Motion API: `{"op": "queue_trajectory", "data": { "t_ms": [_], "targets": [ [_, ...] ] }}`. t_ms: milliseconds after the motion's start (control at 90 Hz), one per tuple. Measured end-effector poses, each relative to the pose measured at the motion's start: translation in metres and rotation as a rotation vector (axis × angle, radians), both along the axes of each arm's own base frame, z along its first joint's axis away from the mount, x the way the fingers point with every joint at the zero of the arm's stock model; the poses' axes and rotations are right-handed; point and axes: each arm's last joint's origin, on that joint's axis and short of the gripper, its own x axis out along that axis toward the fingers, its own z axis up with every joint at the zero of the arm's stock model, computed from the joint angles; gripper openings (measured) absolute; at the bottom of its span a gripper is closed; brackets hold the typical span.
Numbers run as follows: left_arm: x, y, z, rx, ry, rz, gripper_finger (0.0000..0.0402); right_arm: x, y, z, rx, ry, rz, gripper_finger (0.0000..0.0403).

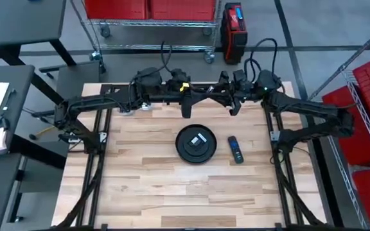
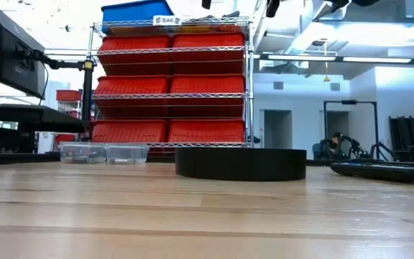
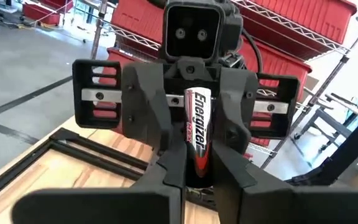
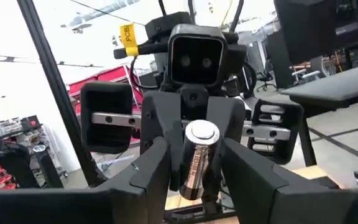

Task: Insert battery
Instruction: Insert the silver battery into the wall clock battery compartment

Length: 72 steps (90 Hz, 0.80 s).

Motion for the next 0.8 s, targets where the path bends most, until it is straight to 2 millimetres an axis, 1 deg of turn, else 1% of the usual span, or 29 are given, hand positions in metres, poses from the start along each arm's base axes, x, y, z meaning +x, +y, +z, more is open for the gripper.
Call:
{"op": "queue_trajectory", "data": {
  "t_ms": [600, 711, 800],
  "targets": [
    [0.0002, 0.0004, -0.0029, 0.010, 0.032, 0.000, 0.0023, -0.0032, -0.0031, 0.0021, 0.024, -0.009, -0.004, 0.0116],
    [0.0001, 0.0005, -0.0022, 0.011, 0.025, 0.001, 0.0026, -0.0029, -0.0031, 0.0011, 0.027, 0.000, -0.001, 0.0103],
    [0.0000, 0.0005, -0.0021, 0.011, 0.024, 0.001, 0.0025, -0.0029, -0.0031, 0.0010, 0.021, 0.001, 0.000, 0.0079]
  ]
}}
